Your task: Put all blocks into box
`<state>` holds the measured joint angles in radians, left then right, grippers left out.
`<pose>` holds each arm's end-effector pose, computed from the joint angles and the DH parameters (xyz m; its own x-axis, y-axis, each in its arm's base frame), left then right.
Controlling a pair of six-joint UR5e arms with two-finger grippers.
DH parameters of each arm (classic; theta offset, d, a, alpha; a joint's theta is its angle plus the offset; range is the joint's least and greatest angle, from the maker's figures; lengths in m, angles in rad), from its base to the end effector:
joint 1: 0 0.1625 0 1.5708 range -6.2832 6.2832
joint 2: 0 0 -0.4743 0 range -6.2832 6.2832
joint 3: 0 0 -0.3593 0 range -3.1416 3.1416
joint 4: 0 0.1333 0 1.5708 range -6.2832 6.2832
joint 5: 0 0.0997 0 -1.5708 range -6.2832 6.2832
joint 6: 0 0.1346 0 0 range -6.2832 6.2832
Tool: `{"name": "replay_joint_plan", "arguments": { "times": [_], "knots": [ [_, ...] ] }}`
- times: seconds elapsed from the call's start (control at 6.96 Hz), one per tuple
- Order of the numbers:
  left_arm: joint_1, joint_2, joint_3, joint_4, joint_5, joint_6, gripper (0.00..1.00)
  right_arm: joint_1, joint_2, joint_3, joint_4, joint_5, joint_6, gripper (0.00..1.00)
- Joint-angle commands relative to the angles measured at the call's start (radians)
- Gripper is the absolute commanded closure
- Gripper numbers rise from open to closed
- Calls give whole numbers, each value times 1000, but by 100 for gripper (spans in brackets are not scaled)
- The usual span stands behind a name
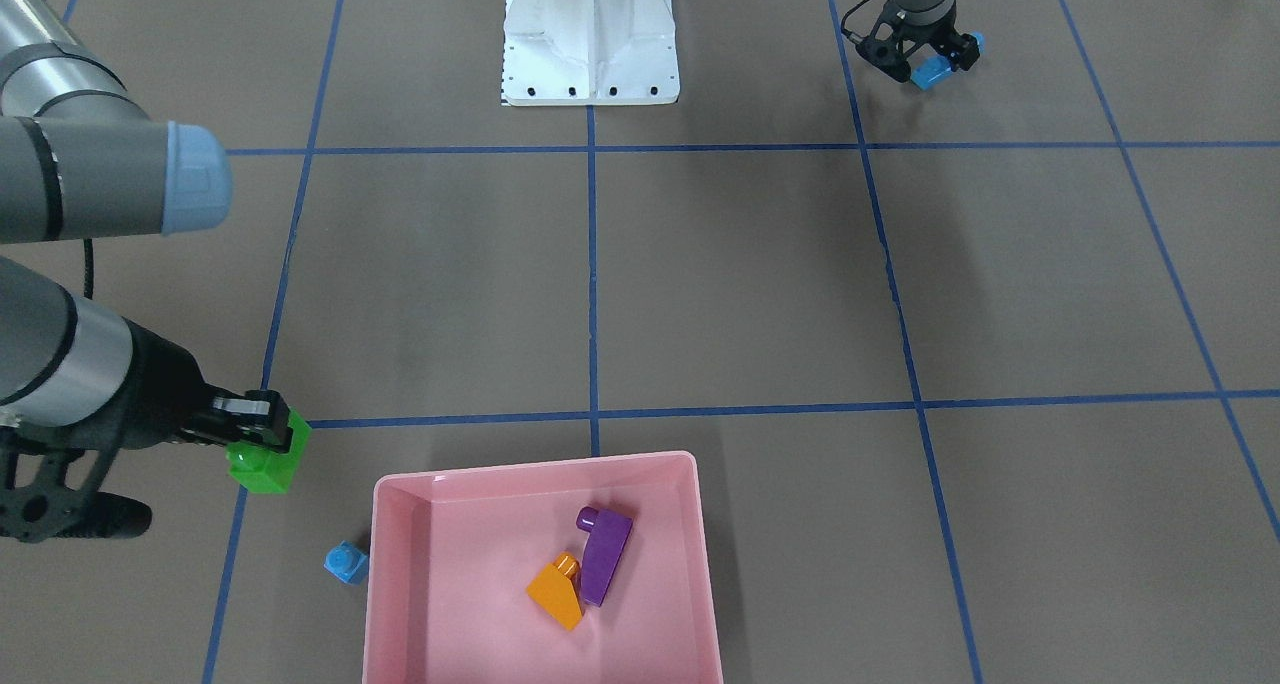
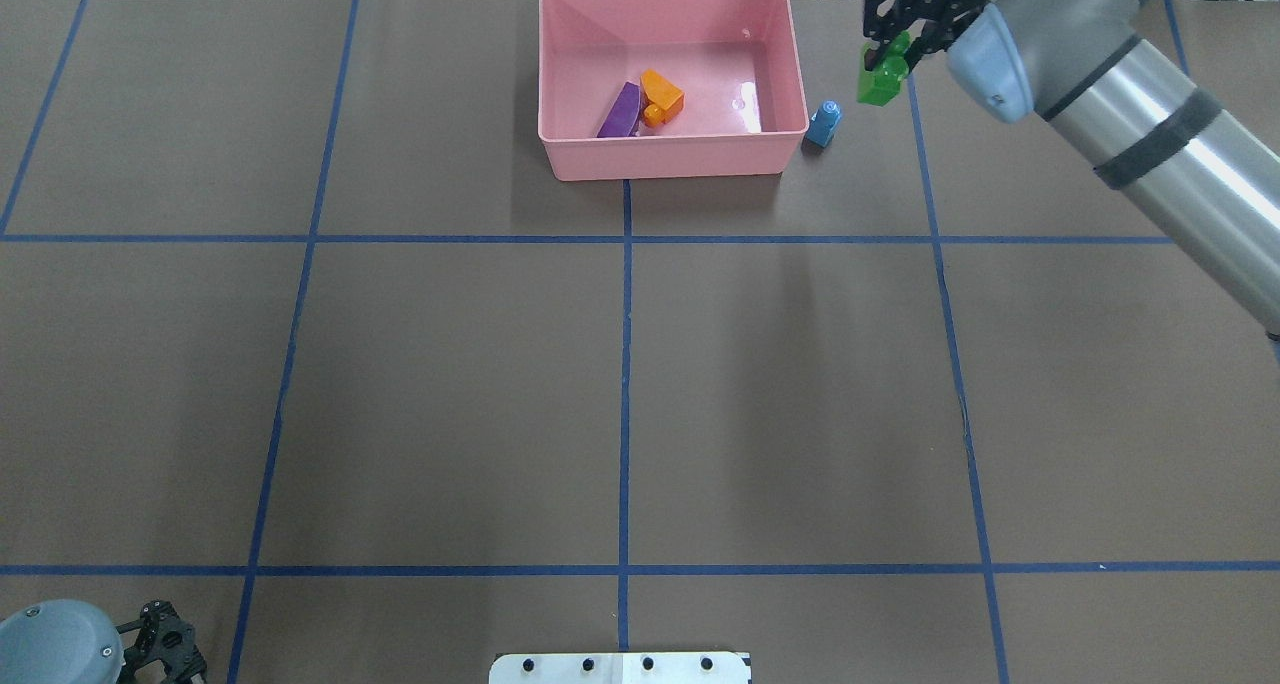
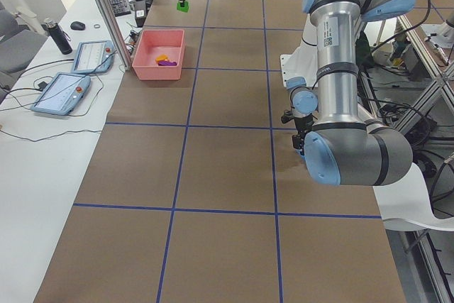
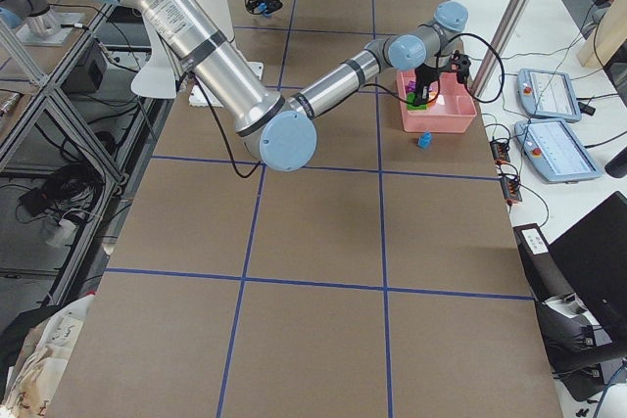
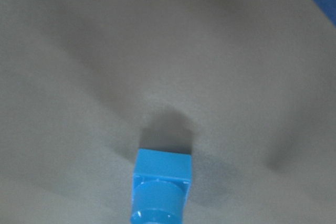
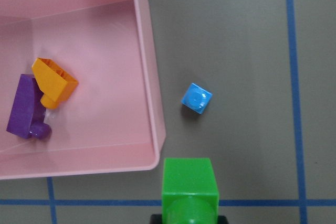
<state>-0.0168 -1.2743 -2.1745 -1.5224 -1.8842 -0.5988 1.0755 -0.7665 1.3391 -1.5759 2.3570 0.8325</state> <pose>0.3315 -0.0974 0.6057 0.4928 0.7776 -0.3904 -0.8339 0.5503 0.0434 -0.3367 -0.7033 0.3234 0.5931 0.0975 0.7992 -0.0563 0.9952 -0.0796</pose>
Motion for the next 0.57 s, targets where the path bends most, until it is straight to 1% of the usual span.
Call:
{"name": "replay_joint_plan", "arguments": {
  "times": [0.0,0.14,0.29,0.43],
  "knots": [
    [3,0,10,1,1,1,1,-105,91,-165,234,-133,223,100],
    [3,0,12,-1,1,1,7,-141,95,-204,305,-160,279,100],
    [2,0,13,-1,1,1,8,-157,126,-233,310,-180,283,100],
    [3,0,15,-1,1,1,14,-172,172,-280,310,-206,302,100]
  ]
}}
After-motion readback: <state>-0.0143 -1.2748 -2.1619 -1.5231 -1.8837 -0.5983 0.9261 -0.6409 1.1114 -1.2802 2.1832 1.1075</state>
